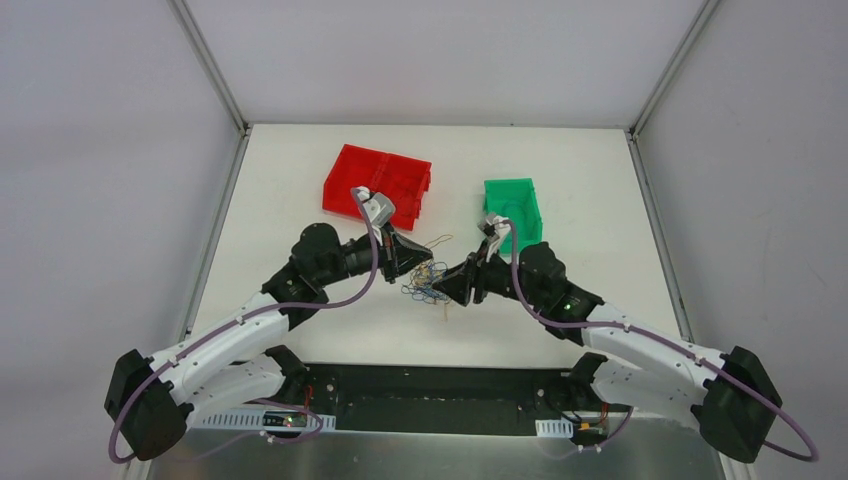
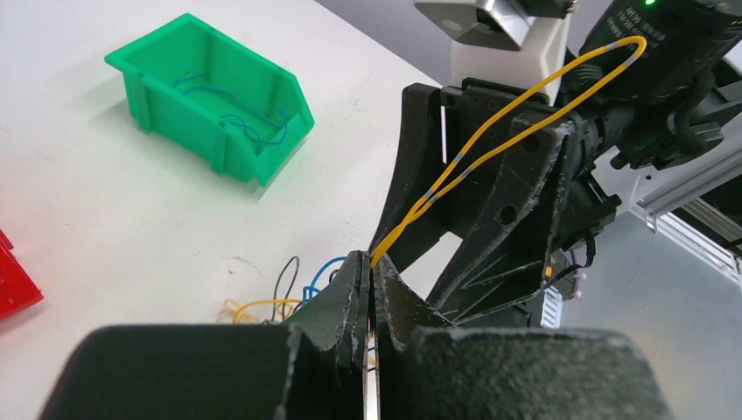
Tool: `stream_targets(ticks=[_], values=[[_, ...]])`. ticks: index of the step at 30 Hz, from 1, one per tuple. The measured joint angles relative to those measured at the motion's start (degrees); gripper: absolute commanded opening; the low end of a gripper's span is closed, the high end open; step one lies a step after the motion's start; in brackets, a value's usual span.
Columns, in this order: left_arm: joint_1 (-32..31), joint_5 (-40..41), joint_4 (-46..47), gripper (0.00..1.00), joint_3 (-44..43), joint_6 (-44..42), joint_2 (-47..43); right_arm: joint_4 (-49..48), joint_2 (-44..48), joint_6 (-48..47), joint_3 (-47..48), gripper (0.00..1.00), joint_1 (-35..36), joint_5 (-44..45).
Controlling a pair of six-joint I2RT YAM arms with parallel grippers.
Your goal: Untangle the cables
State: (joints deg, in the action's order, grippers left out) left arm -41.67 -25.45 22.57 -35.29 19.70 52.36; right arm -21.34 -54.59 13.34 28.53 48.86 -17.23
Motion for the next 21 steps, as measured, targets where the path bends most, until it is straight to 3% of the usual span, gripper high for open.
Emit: stream_targets(ticks=[1,4,9,11,14,21], values=[[0.0,0.0,-0.1,0.0,0.0,0.0,0.2,0.4,-0.2,-0.3,0.5,0.43,0.4,0.0],[0.0,-0.2,-0.1,0.0,0.0,0.0,0.3,1.2,-1.6,-1.5,2.7,0.01,1.4,0.3],[0.0,-0.4,-0.4,0.0,0.0,0.0,0.0,3.1,-4.1,-1.9,5.0,0.0,2.1,3.1],[0.0,3.5,-2.3,0.0,0.0,0.0,-1.3,4.1,-4.1,-1.7,5.2,0.0,2.3,6.3],[0.0,14.6,-6.1,0.0,0.2,0.1,-5.1,5.6,-2.9,-1.0,5.2,0.0,2.5,15.5],[-0.3,48.8,-15.0,0.0,3.7,3.9,-17.5,10.8,4.6,4.1,5.0,0.0,0.3,37.9]])
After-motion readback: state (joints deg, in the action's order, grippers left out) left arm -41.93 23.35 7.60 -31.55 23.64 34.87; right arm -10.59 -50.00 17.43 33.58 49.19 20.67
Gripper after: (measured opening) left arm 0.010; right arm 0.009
